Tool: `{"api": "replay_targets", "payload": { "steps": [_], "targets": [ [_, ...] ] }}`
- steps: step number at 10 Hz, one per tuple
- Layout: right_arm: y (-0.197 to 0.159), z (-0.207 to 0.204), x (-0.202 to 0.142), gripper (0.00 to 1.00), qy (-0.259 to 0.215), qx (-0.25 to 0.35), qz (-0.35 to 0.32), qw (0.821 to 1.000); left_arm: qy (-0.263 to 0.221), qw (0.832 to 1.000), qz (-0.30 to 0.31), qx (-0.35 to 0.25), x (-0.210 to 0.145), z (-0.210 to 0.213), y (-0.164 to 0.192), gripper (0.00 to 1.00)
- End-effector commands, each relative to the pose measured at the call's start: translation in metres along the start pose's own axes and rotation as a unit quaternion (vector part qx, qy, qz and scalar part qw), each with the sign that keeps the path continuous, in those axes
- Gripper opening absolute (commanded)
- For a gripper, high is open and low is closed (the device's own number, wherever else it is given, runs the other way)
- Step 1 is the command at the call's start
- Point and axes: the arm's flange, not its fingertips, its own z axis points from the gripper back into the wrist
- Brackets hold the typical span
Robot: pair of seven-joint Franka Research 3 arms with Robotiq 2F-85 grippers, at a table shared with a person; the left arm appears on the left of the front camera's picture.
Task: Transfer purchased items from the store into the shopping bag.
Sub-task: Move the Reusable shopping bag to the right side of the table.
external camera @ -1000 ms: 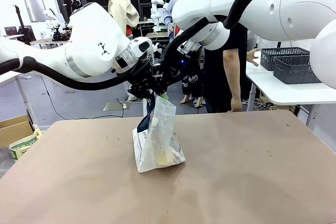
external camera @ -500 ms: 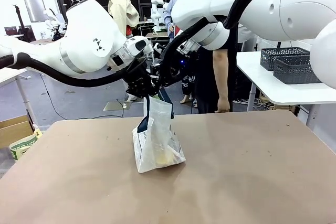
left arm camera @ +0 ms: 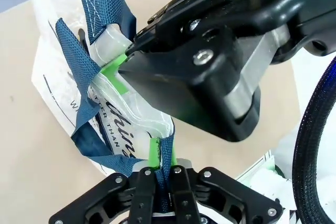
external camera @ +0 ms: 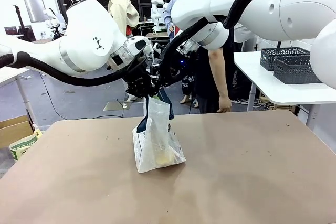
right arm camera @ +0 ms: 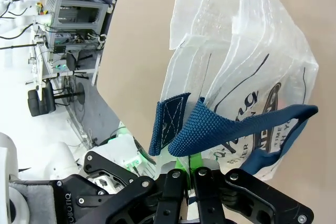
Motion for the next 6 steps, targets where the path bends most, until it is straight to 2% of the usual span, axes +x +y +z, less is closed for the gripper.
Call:
{"api": "replay_targets", "payload": {
  "steps": [1, 2, 3, 6],
  "targets": [
    [-0.0003, 0.0, 0.0002, 0.0, -0.001, 0.001, -0.004, 1.0, -0.002, 1.0, 0.001, -0.001, -0.0001, 0.0006, 0.0002, 0.0],
    [-0.0003, 0.0, 0.0002, 0.0, -0.001, 0.001, -0.004, 1.0, -0.002, 1.0, 0.001, -0.001, -0.0001, 0.0006, 0.0002, 0.0],
    [-0.0001, -0.0001, 0.0001, 0.07, 0.0, 0.0, 0.0, 1.0, -0.002, 1.0, 0.001, -0.001, -0.0001, 0.0006, 0.0002, 0.0],
    [-0.0046, 0.0065, -0.006, 0.65, -0.014, 0.021, 0.007, 1.0, -0.002, 1.0, 0.001, -0.001, -0.0001, 0.0006, 0.0002, 0.0]
  ]
}}
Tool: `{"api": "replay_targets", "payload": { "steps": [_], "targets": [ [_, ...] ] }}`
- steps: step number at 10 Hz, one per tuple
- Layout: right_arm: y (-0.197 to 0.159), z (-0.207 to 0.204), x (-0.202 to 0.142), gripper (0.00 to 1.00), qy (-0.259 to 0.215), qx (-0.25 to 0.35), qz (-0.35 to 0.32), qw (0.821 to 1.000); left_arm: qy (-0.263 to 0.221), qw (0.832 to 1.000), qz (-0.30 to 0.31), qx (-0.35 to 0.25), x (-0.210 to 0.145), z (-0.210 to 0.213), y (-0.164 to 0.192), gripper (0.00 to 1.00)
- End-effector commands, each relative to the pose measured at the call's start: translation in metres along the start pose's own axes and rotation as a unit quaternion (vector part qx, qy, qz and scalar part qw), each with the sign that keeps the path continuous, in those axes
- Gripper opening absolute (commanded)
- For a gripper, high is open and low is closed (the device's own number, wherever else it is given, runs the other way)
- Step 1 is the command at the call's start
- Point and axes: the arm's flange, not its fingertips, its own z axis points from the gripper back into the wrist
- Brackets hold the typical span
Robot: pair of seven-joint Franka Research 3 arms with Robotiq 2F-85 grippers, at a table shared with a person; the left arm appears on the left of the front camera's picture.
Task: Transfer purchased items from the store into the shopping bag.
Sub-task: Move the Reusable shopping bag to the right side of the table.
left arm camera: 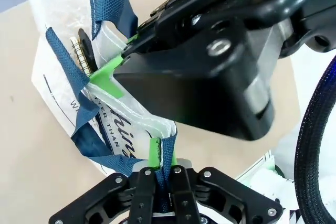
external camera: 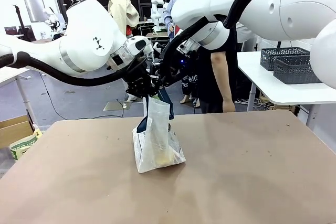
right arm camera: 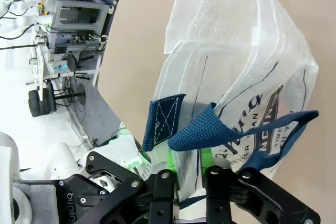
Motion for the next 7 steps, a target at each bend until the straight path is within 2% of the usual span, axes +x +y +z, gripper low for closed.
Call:
{"api": "replay_targets", "payload": {
  "steps": [1, 2, 4, 7],
  "targets": [
    [-0.006, 0.009, -0.011, 0.84, -0.021, 0.03, 0.002, 0.999, -0.002, 1.0, 0.001, -0.001, 0.0, 0.001, 0.0, 0.0],
    [-0.008, 0.015, -0.015, 1.0, -0.031, 0.031, -0.005, 0.999, -0.002, 1.0, 0.001, -0.001, 0.0, 0.001, 0.0, 0.0],
    [-0.011, 0.031, -0.025, 1.0, -0.055, 0.048, -0.003, 0.997, -0.002, 1.0, 0.001, -0.001, 0.0, 0.001, 0.0, 0.0],
    [-0.014, 0.065, -0.048, 1.0, -0.078, 0.019, -0.011, 0.997, -0.002, 1.0, 0.001, -0.001, 0.0, 0.001, 0.0, 0.0]
  ]
}}
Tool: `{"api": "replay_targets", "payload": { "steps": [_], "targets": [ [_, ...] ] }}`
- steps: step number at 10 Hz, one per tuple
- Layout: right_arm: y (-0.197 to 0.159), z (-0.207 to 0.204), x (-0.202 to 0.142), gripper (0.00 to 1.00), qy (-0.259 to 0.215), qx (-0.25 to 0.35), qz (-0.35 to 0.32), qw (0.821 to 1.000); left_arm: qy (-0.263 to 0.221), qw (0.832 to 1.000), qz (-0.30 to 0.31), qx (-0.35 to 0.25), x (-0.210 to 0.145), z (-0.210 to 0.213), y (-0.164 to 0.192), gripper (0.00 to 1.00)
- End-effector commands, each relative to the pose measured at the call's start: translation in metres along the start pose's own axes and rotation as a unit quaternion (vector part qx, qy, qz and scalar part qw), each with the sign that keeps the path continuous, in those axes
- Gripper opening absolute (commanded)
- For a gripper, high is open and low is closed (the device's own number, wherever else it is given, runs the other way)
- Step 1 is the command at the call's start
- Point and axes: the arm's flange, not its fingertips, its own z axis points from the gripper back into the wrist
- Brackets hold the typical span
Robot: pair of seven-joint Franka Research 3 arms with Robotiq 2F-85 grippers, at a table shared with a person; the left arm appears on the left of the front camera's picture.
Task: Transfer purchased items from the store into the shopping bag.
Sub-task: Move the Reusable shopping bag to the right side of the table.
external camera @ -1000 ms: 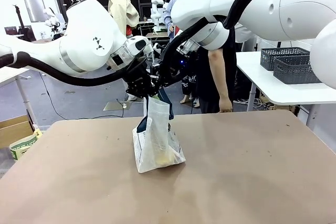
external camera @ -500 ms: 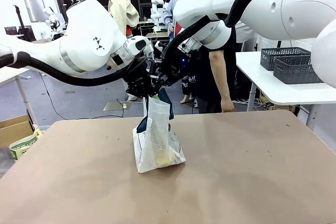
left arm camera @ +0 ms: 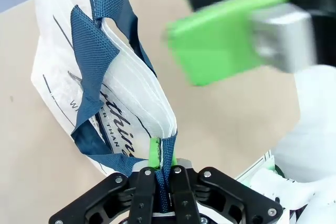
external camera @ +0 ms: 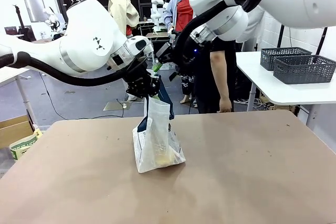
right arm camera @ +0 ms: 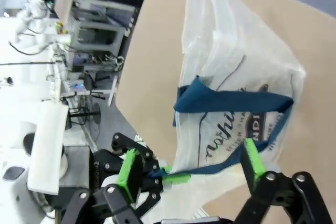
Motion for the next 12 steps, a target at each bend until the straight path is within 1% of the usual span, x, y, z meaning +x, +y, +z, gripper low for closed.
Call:
{"api": "replay_targets", "payload": {
  "steps": [1, 3, 5, 7, 8, 9, 10, 11, 12],
  "targets": [
    [-0.005, 0.014, -0.035, 1.0, -0.006, -0.016, 0.001, 1.0, -0.002, 1.0, 0.002, 0.0, 0.0, 0.001, 0.001, 0.0],
    [-0.006, 0.032, -0.053, 1.0, 0.027, -0.048, 0.034, 0.998, -0.002, 1.0, 0.002, 0.0, 0.0, 0.001, 0.001, 0.0],
    [-0.008, 0.058, -0.073, 1.0, 0.052, -0.067, 0.063, 0.994, -0.002, 1.0, 0.002, 0.0, 0.0, 0.001, 0.001, 0.0],
    [-0.008, 0.091, -0.092, 1.0, 0.093, -0.118, 0.101, 0.983, -0.002, 1.0, 0.002, 0.0, 0.0, 0.001, 0.001, 0.0],
    [-0.012, 0.105, -0.095, 1.0, 0.118, -0.131, 0.127, 0.976, -0.002, 1.0, 0.002, 0.0, 0.0, 0.001, 0.001, 0.0],
    [-0.021, 0.119, -0.097, 1.0, 0.132, -0.106, 0.17, 0.971, -0.002, 1.0, 0.002, 0.0, 0.0, 0.001, 0.001, 0.0],
    [-0.03, 0.132, -0.102, 1.0, 0.144, -0.09, 0.231, 0.958, -0.002, 1.0, 0.002, 0.0, 0.0, 0.001, 0.001, 0.0],
    [-0.037, 0.145, -0.107, 1.0, 0.142, -0.118, 0.301, 0.936, -0.002, 1.0, 0.002, 0.0, 0.0, 0.001, 0.001, 0.0],
    [-0.042, 0.148, -0.109, 1.0, 0.118, -0.141, 0.343, 0.921, -0.002, 1.0, 0.002, 0.0, 0.0, 0.001, 0.001, 0.0]
  ]
}}
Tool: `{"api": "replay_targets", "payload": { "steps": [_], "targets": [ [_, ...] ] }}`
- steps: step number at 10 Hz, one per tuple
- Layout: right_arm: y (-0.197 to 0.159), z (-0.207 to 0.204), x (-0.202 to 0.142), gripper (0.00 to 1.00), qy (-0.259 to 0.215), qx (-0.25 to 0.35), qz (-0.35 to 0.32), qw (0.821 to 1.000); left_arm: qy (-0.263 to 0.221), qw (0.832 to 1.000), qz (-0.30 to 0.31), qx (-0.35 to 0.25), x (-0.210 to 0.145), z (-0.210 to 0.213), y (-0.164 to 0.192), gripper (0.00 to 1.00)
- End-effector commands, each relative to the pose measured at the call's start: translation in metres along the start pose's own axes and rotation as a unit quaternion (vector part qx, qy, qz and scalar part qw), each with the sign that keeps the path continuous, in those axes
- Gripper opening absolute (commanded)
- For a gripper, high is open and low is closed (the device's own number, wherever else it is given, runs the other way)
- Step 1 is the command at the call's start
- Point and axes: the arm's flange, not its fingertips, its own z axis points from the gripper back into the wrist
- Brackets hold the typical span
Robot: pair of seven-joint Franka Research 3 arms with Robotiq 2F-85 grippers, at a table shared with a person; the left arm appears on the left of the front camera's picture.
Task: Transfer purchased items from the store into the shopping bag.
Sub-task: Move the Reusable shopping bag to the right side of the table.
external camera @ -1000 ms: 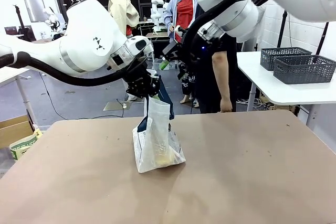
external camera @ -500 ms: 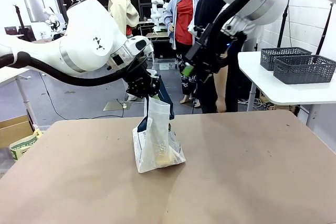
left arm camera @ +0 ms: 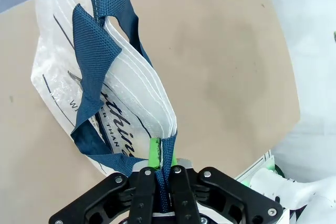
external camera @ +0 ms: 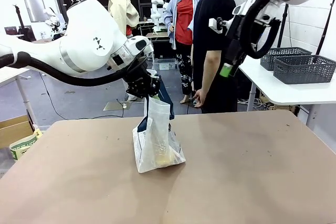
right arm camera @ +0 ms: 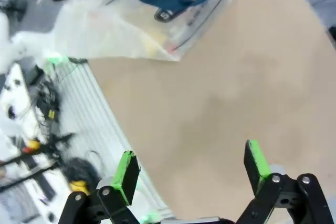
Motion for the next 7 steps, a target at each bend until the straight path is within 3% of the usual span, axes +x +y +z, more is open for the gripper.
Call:
{"api": "replay_targets", "payload": {
  "steps": [1, 5, 7],
  "targets": [
    [-0.004, -0.01, -0.006, 1.0, -0.043, -0.08, 0.076, 0.993, -0.002, 1.0, 0.002, 0.0, 0.0, 0.001, 0.001, 0.0],
    [-0.008, -0.03, -0.003, 1.0, -0.067, -0.099, 0.08, 0.99, -0.002, 1.0, 0.002, 0.0, 0.0, 0.001, 0.001, 0.0],
    [-0.014, -0.009, 0.007, 1.0, -0.045, -0.104, 0.092, 0.989, -0.002, 1.0, 0.002, 0.0, 0.0, 0.001, 0.001, 0.0]
  ]
}}
